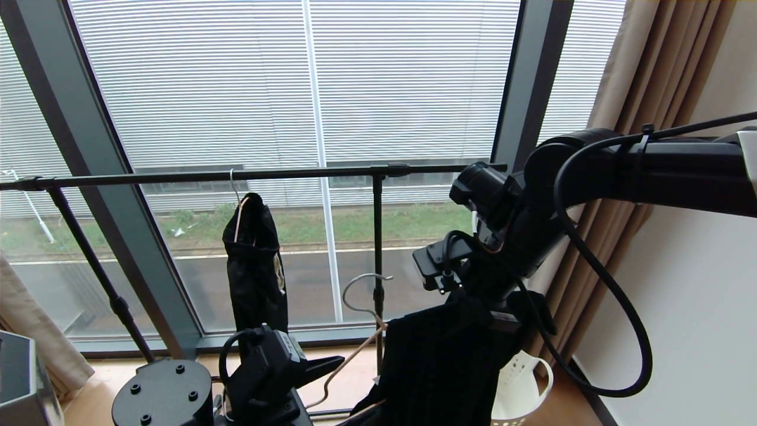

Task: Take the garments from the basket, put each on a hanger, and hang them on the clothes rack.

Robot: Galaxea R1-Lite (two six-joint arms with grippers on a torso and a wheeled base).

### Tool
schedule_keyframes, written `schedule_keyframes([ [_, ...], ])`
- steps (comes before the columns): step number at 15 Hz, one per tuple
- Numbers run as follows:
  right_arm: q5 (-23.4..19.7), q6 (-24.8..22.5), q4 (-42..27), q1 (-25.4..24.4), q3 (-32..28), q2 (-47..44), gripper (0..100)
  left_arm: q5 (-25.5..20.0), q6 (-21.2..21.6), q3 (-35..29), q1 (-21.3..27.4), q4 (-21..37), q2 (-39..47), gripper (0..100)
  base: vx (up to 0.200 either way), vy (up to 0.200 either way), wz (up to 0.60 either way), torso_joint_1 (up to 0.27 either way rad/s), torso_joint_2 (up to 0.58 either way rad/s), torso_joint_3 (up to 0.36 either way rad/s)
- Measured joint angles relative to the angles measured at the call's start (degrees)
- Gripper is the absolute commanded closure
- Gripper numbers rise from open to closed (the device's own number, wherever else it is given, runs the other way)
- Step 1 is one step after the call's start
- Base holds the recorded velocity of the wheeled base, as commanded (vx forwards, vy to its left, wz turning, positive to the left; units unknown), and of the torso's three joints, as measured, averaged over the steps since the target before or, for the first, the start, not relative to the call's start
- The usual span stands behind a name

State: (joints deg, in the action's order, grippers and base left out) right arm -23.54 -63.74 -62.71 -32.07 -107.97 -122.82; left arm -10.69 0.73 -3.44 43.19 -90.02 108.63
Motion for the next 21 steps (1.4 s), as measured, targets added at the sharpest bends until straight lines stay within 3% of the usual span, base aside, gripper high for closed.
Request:
schedule_keyframes([
  [5, 0.0, 4.1, 0.2, 0.2, 3.0, 4.1, 100, -9.4, -1.9, 0.3, -8.0, 0.0, -0.7, 0, 0.0, 0.0, 0.0, 0.0, 0.0, 0.0],
  [6, 0.0, 5.6, 0.3, 0.4, 3.1, 5.0, 100, -12.2, -4.1, -0.1, -10.4, 0.1, -0.7, 0, 0.0, 0.0, 0.0, 0.0, 0.0, 0.0],
  [8, 0.0, 8.7, 0.4, 0.8, 3.1, 6.8, 100, -21.0, -14.0, -1.7, -16.0, 0.1, -0.5, 0, 0.0, 0.0, 0.0, 0.0, 0.0, 0.0],
  [9, -0.1, 8.9, 0.4, 1.0, 3.1, 7.7, 100, -23.0, -17.2, -2.7, -18.0, 0.0, 0.0, 0, 0.0, 0.0, 0.0, 0.0, 0.0, 0.0],
  [14, -5.5, 9.1, 0.4, 3.5, 3.2, 10.8, 100, -24.8, -19.4, -6.0, -22.3, 0.1, 6.4, 0, 0.0, 0.0, 0.0, 0.0, 0.0, 0.0],
  [18, -6.9, 8.2, 0.4, 4.5, 4.4, 11.8, 100, -30.6, -21.8, -6.6, -25.7, 0.1, 8.4, 0, 0.0, 0.0, 0.0, 0.0, 0.0, 0.0],
  [21, -7.0, 5.9, 0.7, 5.1, 7.1, 13.0, 100, -33.8, -27.5, -7.6, -28.9, 0.1, 7.6, 0, 0.0, 0.0, 0.0, 0.0, 0.0, 0.0],
])
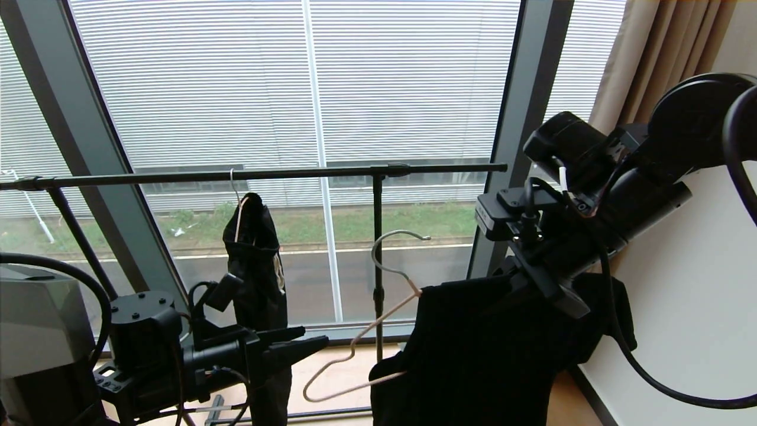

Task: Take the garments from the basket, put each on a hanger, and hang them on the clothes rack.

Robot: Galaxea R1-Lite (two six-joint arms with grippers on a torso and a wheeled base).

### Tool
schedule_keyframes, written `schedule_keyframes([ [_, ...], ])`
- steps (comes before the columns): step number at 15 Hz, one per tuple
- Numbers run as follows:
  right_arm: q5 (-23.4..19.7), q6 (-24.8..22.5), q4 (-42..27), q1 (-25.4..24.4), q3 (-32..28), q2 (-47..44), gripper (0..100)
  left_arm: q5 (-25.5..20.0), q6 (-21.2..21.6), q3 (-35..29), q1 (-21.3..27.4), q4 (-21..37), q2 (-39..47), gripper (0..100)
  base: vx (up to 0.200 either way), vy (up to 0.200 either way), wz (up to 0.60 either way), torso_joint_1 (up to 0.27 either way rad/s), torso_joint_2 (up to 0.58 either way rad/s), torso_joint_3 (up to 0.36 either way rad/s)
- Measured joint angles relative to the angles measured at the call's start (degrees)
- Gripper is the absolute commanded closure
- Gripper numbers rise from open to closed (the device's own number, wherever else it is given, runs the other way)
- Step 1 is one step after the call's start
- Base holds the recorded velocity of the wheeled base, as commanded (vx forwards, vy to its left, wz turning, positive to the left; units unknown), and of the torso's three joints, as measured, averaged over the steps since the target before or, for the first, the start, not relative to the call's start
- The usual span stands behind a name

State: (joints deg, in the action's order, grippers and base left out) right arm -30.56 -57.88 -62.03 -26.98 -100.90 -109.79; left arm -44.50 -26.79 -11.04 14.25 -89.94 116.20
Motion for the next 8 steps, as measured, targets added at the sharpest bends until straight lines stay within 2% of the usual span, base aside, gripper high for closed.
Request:
schedule_keyframes([
  [3, -0.7, -0.7, 6.4, 0.3, 5.8, 1.9, 100, -1.2, -1.5, -1.1, -2.0, 0.0, -0.3, 0, 0.0, 0.0, 0.0, 0.0, 0.0, 0.0],
  [5, -4.3, -1.2, 12.9, 0.3, 11.0, 3.9, 100, -1.3, -1.5, -1.4, -2.0, 0.0, 0.1, 0, 0.0, 0.0, 0.0, 0.0, 0.0, 0.0],
  [8, -7.4, -1.1, 17.6, 0.3, 15.3, 6.4, 100, -1.1, -1.4, -1.7, -0.9, 0.0, 1.3, 0, 0.0, 0.0, 0.0, 0.0, 0.0, 0.0],
])
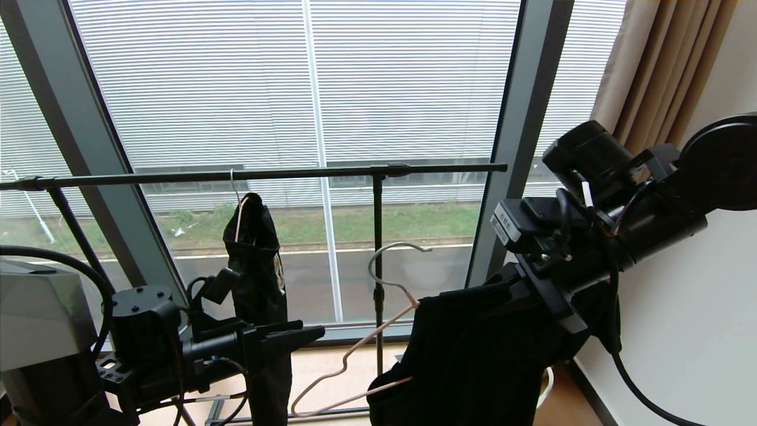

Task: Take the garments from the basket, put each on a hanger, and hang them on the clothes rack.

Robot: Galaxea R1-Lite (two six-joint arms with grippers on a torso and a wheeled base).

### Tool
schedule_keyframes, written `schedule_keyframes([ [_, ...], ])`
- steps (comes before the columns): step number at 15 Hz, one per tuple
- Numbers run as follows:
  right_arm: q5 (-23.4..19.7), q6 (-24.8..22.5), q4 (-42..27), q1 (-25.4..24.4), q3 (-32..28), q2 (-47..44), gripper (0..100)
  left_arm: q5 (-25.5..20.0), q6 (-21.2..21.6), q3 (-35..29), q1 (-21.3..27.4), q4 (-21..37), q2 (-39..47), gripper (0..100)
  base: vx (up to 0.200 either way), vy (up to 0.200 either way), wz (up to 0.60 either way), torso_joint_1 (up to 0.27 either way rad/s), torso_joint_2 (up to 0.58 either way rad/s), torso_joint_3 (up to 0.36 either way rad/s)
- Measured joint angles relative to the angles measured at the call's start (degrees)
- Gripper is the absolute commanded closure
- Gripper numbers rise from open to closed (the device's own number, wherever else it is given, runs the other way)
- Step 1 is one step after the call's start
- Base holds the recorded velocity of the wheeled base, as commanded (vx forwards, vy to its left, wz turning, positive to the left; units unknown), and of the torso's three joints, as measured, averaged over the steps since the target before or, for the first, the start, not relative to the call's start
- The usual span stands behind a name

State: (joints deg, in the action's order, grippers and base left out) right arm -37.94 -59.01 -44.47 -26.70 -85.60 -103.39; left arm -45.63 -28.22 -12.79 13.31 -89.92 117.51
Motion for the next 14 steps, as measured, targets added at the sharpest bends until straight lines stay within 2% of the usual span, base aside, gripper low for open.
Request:
schedule_keyframes([
  [3, -3.9, 0.6, 0.4, 0.0, 1.2, 1.7, 100, 0.6, 0.1, -0.3, 2.2, 0.0, 1.6, 0, 0.0, 0.0, 0.0, 0.0, 0.0, 0.0],
  [9, -6.0, 1.7, 1.6, -0.1, 1.0, 3.0, 100, 1.8, 0.6, 0.0, 6.1, 0.0, 2.7, 0, 0.0, 0.0, 0.0, 0.0, 0.0, 0.0],
  [10, -7.4, 1.9, 2.4, -0.1, 1.0, 3.0, 100, 1.9, 1.2, 0.2, 6.6, 0.0, 2.8, 0, 0.0, 0.0, 0.0, 0.0, 0.0, 0.0],
  [14, -7.7, 2.6, 4.1, -0.3, 1.0, 2.9, 100, 1.9, 3.8, 1.3, 8.5, 0.0, 2.9, 0, 0.0, 0.0, 0.0, 0.0, 0.0, 0.0],
])
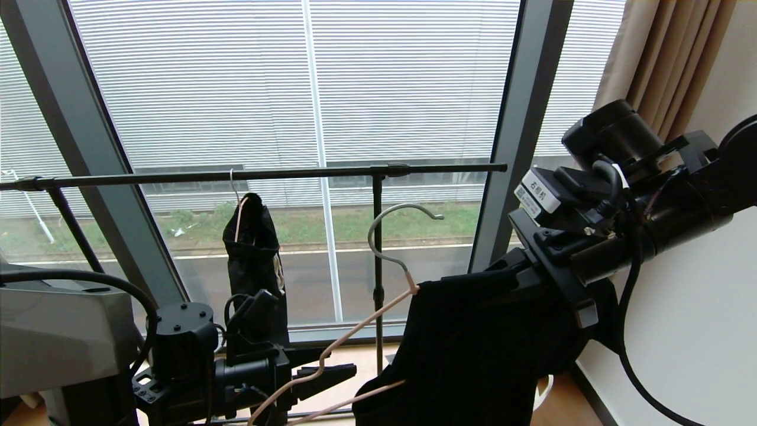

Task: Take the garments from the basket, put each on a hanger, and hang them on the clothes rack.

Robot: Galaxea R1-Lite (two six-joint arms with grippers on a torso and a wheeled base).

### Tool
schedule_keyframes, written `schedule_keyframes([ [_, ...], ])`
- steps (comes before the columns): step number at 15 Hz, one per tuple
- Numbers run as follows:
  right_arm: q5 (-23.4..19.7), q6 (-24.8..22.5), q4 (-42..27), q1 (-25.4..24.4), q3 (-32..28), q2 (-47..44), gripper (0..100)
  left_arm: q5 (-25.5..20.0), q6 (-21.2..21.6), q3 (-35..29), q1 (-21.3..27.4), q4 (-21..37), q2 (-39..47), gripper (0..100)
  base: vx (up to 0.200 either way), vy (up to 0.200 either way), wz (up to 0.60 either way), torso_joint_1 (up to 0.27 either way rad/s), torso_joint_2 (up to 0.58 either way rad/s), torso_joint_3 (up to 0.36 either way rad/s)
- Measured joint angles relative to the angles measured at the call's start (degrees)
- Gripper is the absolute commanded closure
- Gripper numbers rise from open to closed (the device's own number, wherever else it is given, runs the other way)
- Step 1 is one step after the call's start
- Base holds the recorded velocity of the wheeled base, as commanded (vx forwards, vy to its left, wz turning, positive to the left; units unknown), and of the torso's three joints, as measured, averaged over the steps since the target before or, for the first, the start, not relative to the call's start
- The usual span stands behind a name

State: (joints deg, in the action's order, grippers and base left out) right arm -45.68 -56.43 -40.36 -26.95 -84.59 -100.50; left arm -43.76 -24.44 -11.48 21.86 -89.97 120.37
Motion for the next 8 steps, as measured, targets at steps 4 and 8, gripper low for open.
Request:
schedule_keyframes([
  [4, -1.0, 0.4, 1.2, -0.1, 0.0, -0.3, 100, 0.1, 2.9, 1.5, 1.3, 0.0, 0.0, 0, 0.0, 0.0, 0.0, 0.0, 0.0, 0.0],
  [8, -1.7, 0.4, 1.2, -0.9, 0.2, 0.2, 100, 0.7, 2.9, 1.8, 1.6, 0.0, 0.1, 0, 0.0, 0.0, 0.0, 0.0, 0.0, 0.0],
])
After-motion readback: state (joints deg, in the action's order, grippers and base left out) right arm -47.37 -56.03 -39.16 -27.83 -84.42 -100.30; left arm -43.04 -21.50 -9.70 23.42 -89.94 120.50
